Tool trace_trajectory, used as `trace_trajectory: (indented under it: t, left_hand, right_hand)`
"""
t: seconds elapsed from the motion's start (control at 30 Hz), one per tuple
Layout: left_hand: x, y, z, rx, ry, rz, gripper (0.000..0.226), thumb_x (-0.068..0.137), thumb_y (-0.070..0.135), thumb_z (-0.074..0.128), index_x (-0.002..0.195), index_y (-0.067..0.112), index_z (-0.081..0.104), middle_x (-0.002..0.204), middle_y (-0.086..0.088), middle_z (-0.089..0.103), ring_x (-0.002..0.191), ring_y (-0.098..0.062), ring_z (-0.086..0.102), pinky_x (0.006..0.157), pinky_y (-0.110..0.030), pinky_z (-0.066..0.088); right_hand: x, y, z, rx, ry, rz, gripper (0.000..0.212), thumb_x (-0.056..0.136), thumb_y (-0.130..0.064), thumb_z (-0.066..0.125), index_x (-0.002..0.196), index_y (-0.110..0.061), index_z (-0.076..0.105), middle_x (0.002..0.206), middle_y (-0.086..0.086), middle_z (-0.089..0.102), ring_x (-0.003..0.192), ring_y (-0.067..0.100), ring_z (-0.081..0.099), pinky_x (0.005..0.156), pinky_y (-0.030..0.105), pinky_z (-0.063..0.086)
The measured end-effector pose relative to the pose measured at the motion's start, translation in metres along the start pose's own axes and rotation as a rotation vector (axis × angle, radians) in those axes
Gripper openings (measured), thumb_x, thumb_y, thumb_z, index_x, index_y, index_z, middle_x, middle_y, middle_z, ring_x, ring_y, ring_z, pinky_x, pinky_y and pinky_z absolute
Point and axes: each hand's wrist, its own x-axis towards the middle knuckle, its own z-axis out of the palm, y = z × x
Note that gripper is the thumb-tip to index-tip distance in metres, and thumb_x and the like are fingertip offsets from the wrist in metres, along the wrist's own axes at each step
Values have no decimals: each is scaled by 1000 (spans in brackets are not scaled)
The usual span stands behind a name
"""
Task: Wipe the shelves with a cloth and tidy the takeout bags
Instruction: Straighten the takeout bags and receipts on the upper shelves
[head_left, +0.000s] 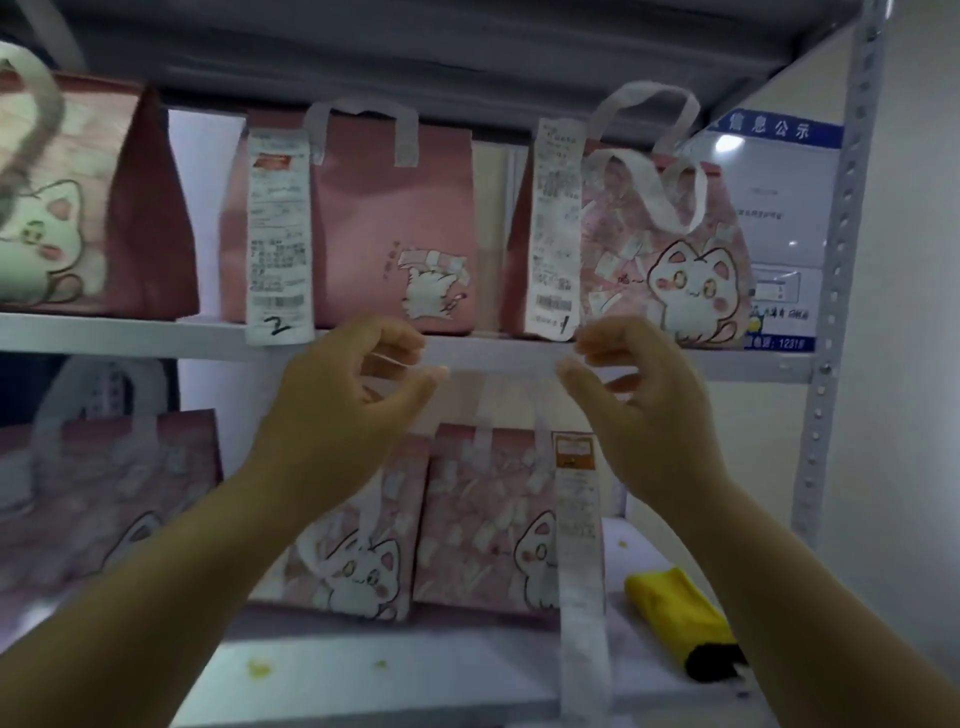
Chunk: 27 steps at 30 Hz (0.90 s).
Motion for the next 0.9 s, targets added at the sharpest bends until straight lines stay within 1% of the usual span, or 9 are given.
trace_trajectory:
  t: [0.07, 0.13, 0.23, 0.4, 0.5, 0.6, 0.7, 0.8, 0.9]
  left_hand:
    - [-20, -9, -29, 0, -36, -37, 15, 77, 39, 66, 89, 32, 60, 86, 14, 64, 81, 4, 61, 66, -17, 50]
    - [-41, -20, -58, 38, -81, -70, 20, 74, 47, 63, 88, 33, 58, 84, 16, 64, 80, 6, 61, 63, -12, 47]
    - [-73, -40, -101, 91, -131, -144, 26, 72, 51, 60, 89, 32, 59, 82, 17, 64, 78, 7, 60, 62, -12, 47]
    - [-125, -81, -158, 156, -124, -333, 13, 76, 30, 72, 85, 26, 64, 78, 13, 67, 73, 2, 62, 67, -23, 51]
    - [-149, -104, -185, 186, -124, -436, 11, 77, 29, 72, 84, 27, 64, 78, 13, 68, 74, 5, 60, 64, -15, 48]
    - [-167, -131, -206, 222, -122, -525, 12, 78, 32, 71, 87, 28, 63, 80, 14, 67, 77, 10, 58, 59, -6, 43]
    - [-177, -158, -220, 277, -112, -599, 13, 79, 35, 70, 89, 32, 62, 80, 18, 66, 79, 13, 57, 60, -8, 39]
    - [-182, -185, -228, 328, -97, -641, 12, 79, 37, 70, 85, 37, 60, 78, 20, 66, 76, 10, 59, 61, -11, 40]
    - [-181, -214, -232, 384, -84, -667, 13, 78, 37, 70, 88, 35, 61, 79, 17, 67, 76, 7, 60, 63, -14, 43]
  right_hand:
    - [-17, -22, 18, 34, -41, 21, 15, 84, -27, 66, 97, -25, 58, 92, -12, 60, 85, 3, 59, 65, 16, 48]
    - [-34, -44, 37, 66, -87, 50, 17, 82, -33, 64, 95, -23, 60, 91, -11, 61, 83, 4, 59, 65, 15, 49]
    - [-62, -72, 67, 101, -160, 101, 18, 82, -32, 67, 94, -19, 63, 89, -7, 64, 80, 7, 60, 70, 21, 49]
    - [-110, -111, 119, 161, -351, 169, 15, 85, -32, 63, 94, -20, 61, 90, -8, 62, 81, 1, 57, 70, 16, 47]
    - [-133, -127, 152, 218, -461, 249, 13, 85, -35, 61, 93, -25, 59, 92, -12, 61, 84, -1, 56, 67, 12, 42]
    - [-150, -134, 185, 231, -532, 298, 16, 85, -37, 62, 94, -23, 61, 93, -12, 61, 85, -1, 56, 67, 10, 41]
    - [-162, -134, 220, 249, -597, 341, 13, 85, -38, 62, 93, -28, 58, 93, -15, 58, 87, -3, 54, 72, 13, 42]
    - [-169, -125, 254, 212, -662, 352, 17, 85, -40, 62, 98, -30, 56, 97, -14, 57, 90, -3, 52, 73, 12, 39]
    - [-172, -110, 290, 190, -713, 381, 25, 86, -41, 61, 106, -26, 56, 105, -9, 56, 93, 3, 52, 81, 21, 42]
